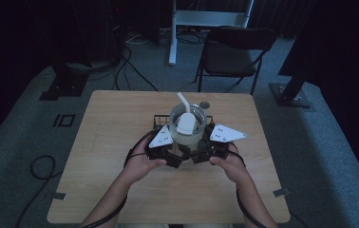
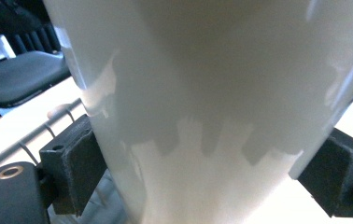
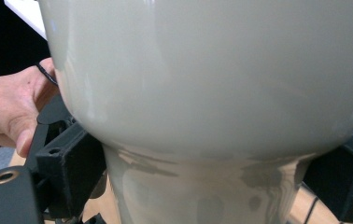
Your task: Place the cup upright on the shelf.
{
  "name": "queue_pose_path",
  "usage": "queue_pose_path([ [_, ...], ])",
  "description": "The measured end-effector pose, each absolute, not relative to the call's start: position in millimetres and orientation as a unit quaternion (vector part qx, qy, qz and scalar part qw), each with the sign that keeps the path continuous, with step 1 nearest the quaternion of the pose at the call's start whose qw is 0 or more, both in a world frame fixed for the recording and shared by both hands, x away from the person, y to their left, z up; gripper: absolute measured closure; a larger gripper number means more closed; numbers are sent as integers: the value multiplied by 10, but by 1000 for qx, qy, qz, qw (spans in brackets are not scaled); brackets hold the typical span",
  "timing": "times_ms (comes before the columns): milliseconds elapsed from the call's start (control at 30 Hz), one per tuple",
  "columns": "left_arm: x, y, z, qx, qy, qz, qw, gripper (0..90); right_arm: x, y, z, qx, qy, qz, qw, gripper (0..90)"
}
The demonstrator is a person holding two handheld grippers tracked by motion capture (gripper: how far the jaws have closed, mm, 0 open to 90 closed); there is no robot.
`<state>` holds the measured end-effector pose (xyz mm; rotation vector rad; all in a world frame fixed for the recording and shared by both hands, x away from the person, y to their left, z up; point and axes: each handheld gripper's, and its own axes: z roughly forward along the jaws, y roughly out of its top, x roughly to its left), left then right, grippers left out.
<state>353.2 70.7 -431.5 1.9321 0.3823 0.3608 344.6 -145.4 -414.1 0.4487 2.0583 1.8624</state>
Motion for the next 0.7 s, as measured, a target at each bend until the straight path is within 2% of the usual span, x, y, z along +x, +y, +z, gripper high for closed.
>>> queue_pose_path([
  [367,3876,653,-4062,822,157,163,523,116,3787,-1499,-3904,161,721,652,170,88],
  [700,4227,618,-4019,825,151,175,516,117,4116,-1521,-3826,169,730,638,178,88],
])
